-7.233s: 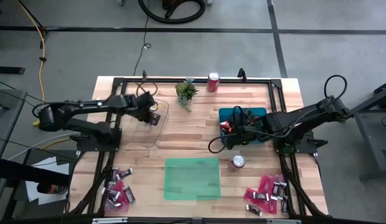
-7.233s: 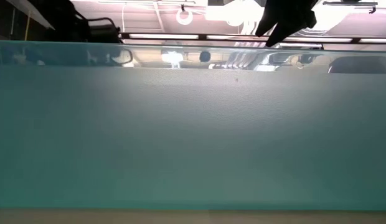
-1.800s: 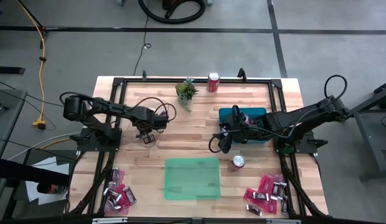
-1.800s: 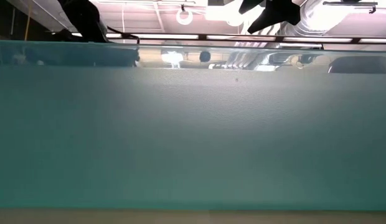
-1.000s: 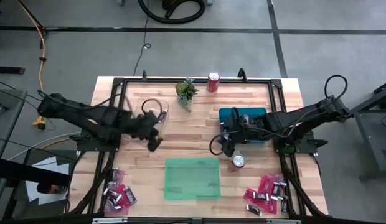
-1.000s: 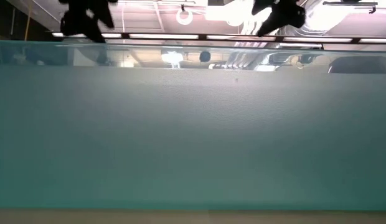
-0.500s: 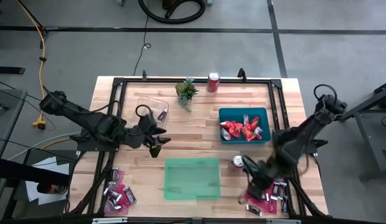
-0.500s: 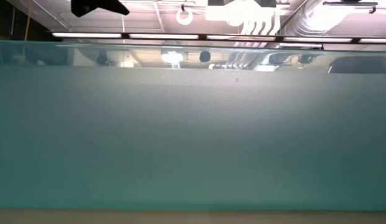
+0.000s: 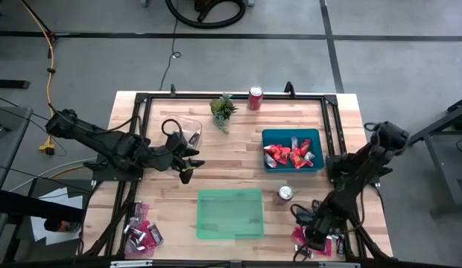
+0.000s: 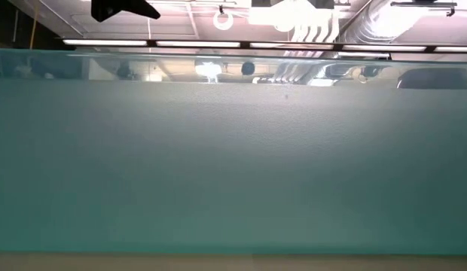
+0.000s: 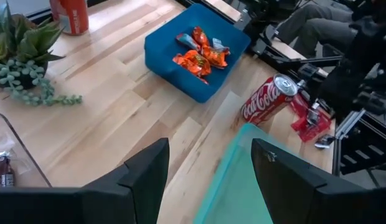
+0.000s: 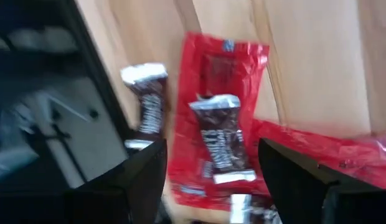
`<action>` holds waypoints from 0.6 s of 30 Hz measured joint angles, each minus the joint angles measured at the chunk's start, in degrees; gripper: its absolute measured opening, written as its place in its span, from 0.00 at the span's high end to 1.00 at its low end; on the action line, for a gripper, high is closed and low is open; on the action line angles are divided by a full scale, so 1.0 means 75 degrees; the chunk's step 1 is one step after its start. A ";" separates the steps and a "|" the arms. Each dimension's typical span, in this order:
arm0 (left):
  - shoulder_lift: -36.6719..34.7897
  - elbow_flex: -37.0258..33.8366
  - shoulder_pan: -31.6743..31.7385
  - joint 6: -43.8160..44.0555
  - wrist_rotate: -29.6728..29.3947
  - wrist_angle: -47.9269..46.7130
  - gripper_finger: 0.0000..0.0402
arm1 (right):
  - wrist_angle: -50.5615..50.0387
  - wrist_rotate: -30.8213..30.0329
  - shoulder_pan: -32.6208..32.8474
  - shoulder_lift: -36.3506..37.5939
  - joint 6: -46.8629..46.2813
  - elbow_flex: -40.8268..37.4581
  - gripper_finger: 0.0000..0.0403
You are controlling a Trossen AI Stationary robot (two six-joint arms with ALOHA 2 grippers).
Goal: Sort candy
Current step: Put the brown chocolate bar into the transparent bin
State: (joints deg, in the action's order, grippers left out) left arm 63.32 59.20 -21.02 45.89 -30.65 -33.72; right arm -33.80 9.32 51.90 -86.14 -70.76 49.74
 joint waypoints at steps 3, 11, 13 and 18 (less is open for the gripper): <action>0.0005 0.0000 0.0000 0.0000 0.0005 -0.0004 0.47 | 0.0104 0.0027 0.0038 -0.0446 0.0484 0.0001 0.39; 0.0005 0.0000 0.0000 -0.0003 0.0003 0.0024 0.47 | 0.0001 -0.0299 0.0038 -0.1289 0.1496 0.0426 0.39; 0.0005 0.0000 0.0000 -0.0003 0.0002 0.0024 0.47 | -0.0039 -0.0512 0.0038 -0.1417 0.1578 0.0585 0.39; 0.0005 0.0000 0.0000 -0.0009 -0.0002 0.0021 0.47 | -0.0310 -0.0879 0.0038 -0.1625 0.1646 0.0980 0.45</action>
State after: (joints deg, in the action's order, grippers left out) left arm 63.35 59.20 -21.02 45.82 -30.66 -33.56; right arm -36.13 2.73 52.18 -98.33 -58.41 57.09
